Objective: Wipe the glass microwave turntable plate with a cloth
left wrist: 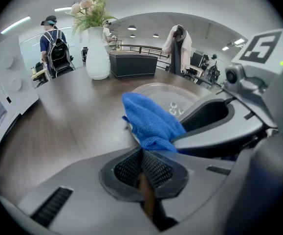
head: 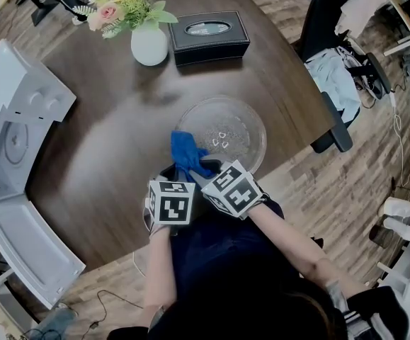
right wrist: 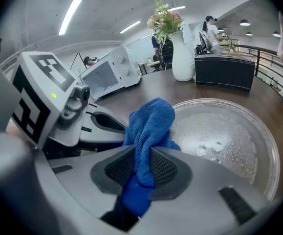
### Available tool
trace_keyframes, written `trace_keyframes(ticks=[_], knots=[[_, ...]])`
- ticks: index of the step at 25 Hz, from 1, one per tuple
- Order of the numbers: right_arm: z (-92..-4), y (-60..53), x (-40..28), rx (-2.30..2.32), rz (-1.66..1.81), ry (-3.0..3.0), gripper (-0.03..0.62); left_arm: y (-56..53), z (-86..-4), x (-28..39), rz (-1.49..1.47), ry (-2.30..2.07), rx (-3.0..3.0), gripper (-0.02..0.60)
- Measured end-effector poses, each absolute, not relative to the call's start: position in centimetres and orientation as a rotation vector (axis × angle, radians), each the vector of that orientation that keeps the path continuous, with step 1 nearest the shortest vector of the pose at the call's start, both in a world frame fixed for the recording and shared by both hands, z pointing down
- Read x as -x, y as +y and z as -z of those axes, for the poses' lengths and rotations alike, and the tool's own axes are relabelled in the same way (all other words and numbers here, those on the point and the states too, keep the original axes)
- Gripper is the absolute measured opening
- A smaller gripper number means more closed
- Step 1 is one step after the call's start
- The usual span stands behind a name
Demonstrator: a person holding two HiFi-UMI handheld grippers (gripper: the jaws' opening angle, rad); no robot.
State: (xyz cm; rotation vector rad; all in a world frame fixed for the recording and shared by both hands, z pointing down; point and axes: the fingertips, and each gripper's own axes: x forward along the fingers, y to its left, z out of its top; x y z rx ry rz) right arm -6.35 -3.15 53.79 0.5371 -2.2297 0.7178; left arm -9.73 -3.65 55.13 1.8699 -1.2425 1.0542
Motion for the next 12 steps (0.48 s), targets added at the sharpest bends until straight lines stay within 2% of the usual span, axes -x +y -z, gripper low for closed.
trace_keyframes(ticks=[12], knots=[[-53.5,-3.8,4.2,-0.617,-0.725,-2.209,0.074,-3.5,-55.3,9.8,-1.097,-1.245,-1.874,0.002]])
